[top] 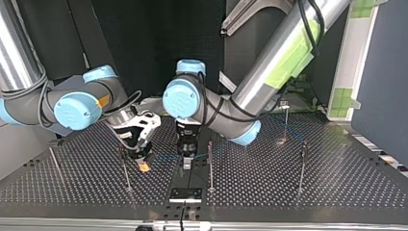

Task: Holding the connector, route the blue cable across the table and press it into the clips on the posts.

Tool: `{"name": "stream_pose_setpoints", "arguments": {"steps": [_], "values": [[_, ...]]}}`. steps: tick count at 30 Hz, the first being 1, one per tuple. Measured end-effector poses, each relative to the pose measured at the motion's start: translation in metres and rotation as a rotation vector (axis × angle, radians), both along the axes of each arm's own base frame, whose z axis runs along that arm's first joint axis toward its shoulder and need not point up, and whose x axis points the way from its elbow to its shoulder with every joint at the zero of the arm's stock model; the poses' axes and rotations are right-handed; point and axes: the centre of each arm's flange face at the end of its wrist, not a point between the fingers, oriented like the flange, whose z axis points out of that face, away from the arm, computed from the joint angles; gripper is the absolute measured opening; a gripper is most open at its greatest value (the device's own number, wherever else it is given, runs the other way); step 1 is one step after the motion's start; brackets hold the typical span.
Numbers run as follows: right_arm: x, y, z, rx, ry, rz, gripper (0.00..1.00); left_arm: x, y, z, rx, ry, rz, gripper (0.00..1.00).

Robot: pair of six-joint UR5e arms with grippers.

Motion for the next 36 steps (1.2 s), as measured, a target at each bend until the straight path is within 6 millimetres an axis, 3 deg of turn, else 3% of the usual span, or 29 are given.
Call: {"name": "stream_pose_setpoints", "arguments": {"steps": [12, 13, 14, 15, 17, 18, 19, 20, 22, 32, 36], "values": [[0.000, 0.000, 0.000, -0.001, -0.001, 0.002, 0.00, 0.006, 0.006, -0.002, 0.027, -0.001, 0.056, 1.00], [0.000, 0.000, 0.000, -0.001, -0.001, 0.002, 0.00, 0.006, 0.006, -0.002, 0.031, -0.001, 0.059, 0.95], [0.001, 0.000, 0.000, -0.001, -0.001, 0.002, 0.00, 0.005, 0.005, -0.002, 0.035, -0.002, 0.061, 0.75], [0.001, 0.000, 0.000, -0.001, -0.001, 0.002, 0.00, 0.004, 0.004, -0.002, 0.038, -0.002, 0.064, 0.75], [0.001, 0.000, 0.000, -0.001, -0.001, 0.002, 0.00, 0.003, 0.003, -0.002, 0.041, -0.005, 0.064, 0.46], [0.001, 0.000, 0.000, -0.002, -0.001, 0.002, 0.00, 0.002, 0.001, -0.002, 0.040, -0.008, 0.063, 0.46], [0.000, 0.000, 0.000, -0.002, -0.001, 0.002, 0.00, 0.001, 0.000, -0.001, 0.040, -0.011, 0.063, 0.32], [0.000, 0.000, 0.000, -0.002, -0.001, 0.002, 0.00, 0.001, -0.001, -0.001, 0.039, -0.012, 0.063, 0.05], [0.000, 0.000, 0.000, -0.002, -0.001, 0.002, 0.00, 0.000, -0.002, -0.001, 0.037, -0.015, 0.064, 0.00], [0.000, 0.000, 0.000, -0.001, -0.001, 0.002, 0.00, -0.009, -0.006, -0.002, 0.026, -0.005, 0.091, 0.00], [0.002, 0.001, -0.002, 0.003, 0.000, 0.005, 0.00, -0.020, -0.007, -0.013, 0.040, 0.031, 0.109, 0.00]]}}
